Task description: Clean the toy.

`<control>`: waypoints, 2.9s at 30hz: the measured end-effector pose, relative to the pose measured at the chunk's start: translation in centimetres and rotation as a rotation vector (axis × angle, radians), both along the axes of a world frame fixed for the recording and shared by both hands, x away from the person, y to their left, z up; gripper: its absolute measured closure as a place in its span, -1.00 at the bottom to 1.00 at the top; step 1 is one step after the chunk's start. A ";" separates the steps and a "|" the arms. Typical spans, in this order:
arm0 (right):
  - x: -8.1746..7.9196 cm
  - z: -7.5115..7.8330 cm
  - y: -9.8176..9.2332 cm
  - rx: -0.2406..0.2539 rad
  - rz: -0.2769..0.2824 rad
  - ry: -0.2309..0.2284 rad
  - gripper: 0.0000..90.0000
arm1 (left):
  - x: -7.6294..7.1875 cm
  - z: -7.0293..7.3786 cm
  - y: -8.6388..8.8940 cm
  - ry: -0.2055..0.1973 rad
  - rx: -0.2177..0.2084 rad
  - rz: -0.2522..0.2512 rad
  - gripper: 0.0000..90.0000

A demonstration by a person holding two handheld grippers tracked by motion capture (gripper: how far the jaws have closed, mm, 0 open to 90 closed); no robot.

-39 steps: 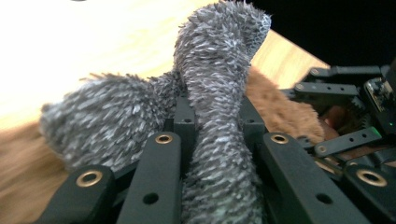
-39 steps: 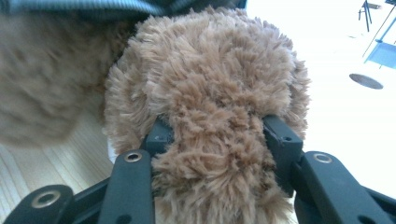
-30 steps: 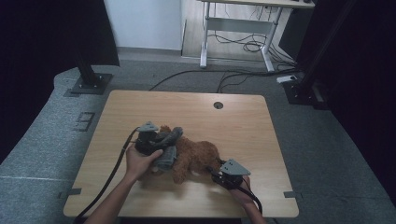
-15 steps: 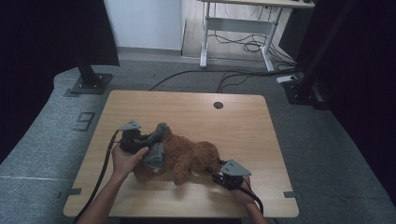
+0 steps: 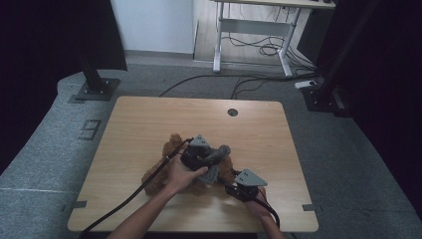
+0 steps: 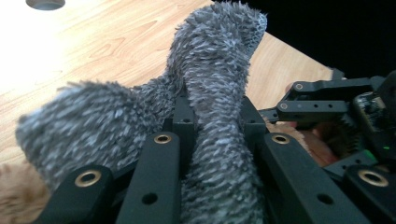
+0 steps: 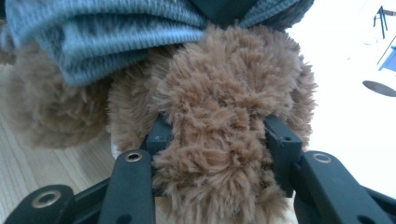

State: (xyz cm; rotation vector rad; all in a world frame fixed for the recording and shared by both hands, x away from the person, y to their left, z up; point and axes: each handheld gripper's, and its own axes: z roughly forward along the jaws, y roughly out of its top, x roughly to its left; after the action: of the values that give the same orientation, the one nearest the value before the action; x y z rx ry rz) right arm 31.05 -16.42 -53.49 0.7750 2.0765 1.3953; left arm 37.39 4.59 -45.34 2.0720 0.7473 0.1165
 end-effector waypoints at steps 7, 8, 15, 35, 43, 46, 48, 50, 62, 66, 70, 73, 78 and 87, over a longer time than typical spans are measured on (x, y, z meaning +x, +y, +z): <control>-0.1 0.0 0.1 -0.009 0.002 -0.004 0.23 | -0.3 0.3 0.6 -0.020 0.023 -0.003 0.68; -0.1 0.0 0.1 -0.009 -0.001 -0.006 0.23 | -0.3 0.4 0.8 -0.036 0.041 0.008 0.68; -0.2 -0.1 0.0 -0.010 -0.004 -0.015 0.23 | 0.1 0.2 6.5 -0.024 -0.077 0.105 0.68; -0.3 1.4 -1.1 0.098 0.004 0.044 -0.36 | 0.1 -1.7 11.9 0.017 -0.147 0.188 0.71; 1.4 4.3 -1.2 0.220 0.003 0.191 -0.61 | -1.2 -2.2 12.2 0.000 -0.153 0.179 0.72; 2.7 3.8 0.1 0.132 -0.002 0.268 -0.73 | -1.5 -2.3 12.5 0.009 -0.168 0.168 0.72; 3.3 3.1 0.7 0.119 -0.007 0.335 -0.79 | -1.7 -2.4 12.7 0.017 -0.177 0.162 0.72; 3.5 2.8 0.8 0.140 -0.014 0.372 -0.78 | -1.8 -2.4 12.9 0.022 -0.184 0.157 0.72; 2.9 2.1 1.5 0.086 -0.054 0.260 0.02 | -2.5 -3.3 12.8 -0.085 -0.210 0.181 0.68; 3.3 1.9 1.8 0.069 -0.129 0.157 0.17 | -1.0 -2.9 12.3 -0.088 -0.194 0.194 0.68; 4.4 2.0 1.9 0.061 -0.179 0.106 0.25 | 0.7 -2.8 11.3 -0.134 -0.161 0.204 0.68; 5.6 2.0 1.4 0.076 -0.207 0.097 0.28 | 2.1 -2.8 10.7 -0.126 -0.169 0.212 0.68; 6.7 1.9 0.9 0.074 -0.249 0.067 0.30 | 3.3 -2.7 9.8 -0.114 -0.157 0.222 0.68; 2.4 1.4 0.7 0.003 -0.133 -0.010 0.30 | 0.1 -0.7 10.9 -0.028 -0.223 0.150 0.67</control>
State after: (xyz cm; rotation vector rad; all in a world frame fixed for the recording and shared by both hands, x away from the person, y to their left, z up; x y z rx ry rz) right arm 33.47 -15.75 -52.09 0.8893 1.9771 1.3277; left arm 37.53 15.45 -46.02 1.8000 0.8580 0.1392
